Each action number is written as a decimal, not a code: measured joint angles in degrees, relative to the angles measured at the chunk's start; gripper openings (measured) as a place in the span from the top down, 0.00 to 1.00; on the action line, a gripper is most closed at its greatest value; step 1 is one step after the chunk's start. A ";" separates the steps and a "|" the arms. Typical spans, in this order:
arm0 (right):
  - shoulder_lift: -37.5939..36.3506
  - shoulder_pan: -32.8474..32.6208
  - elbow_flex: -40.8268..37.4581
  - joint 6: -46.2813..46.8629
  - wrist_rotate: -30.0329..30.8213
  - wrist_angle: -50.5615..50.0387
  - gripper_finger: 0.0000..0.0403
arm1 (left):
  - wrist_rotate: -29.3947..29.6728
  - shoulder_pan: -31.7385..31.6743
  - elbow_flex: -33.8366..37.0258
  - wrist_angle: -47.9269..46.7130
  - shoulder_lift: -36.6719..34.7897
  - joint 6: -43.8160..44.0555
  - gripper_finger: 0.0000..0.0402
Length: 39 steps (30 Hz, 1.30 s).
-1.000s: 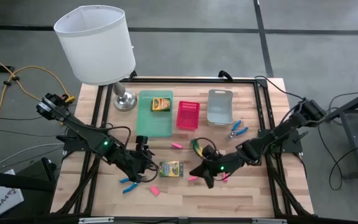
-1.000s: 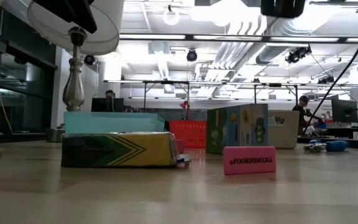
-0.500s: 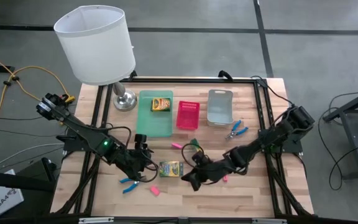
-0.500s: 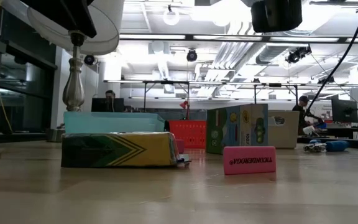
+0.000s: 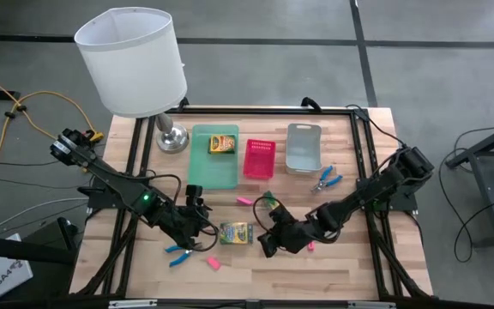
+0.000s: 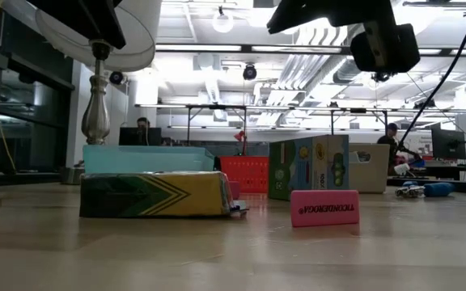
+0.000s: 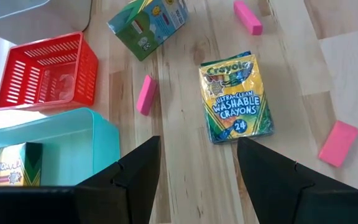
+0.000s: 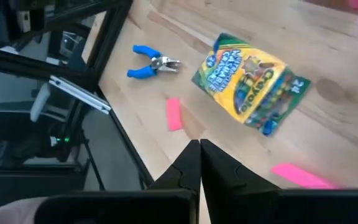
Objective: Pick & Place School Supplies
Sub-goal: Put the yellow crayon box into the green bin
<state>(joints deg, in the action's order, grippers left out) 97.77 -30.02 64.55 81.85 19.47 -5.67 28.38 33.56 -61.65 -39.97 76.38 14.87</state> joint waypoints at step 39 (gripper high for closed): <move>4.02 -0.61 0.87 12.75 -3.33 2.30 1.00 | -0.33 0.00 0.00 -1.88 0.00 -0.24 0.49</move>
<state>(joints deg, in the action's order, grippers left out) 101.80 -30.63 65.43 94.59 16.14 -3.37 28.05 33.56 -61.65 -41.84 76.38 14.63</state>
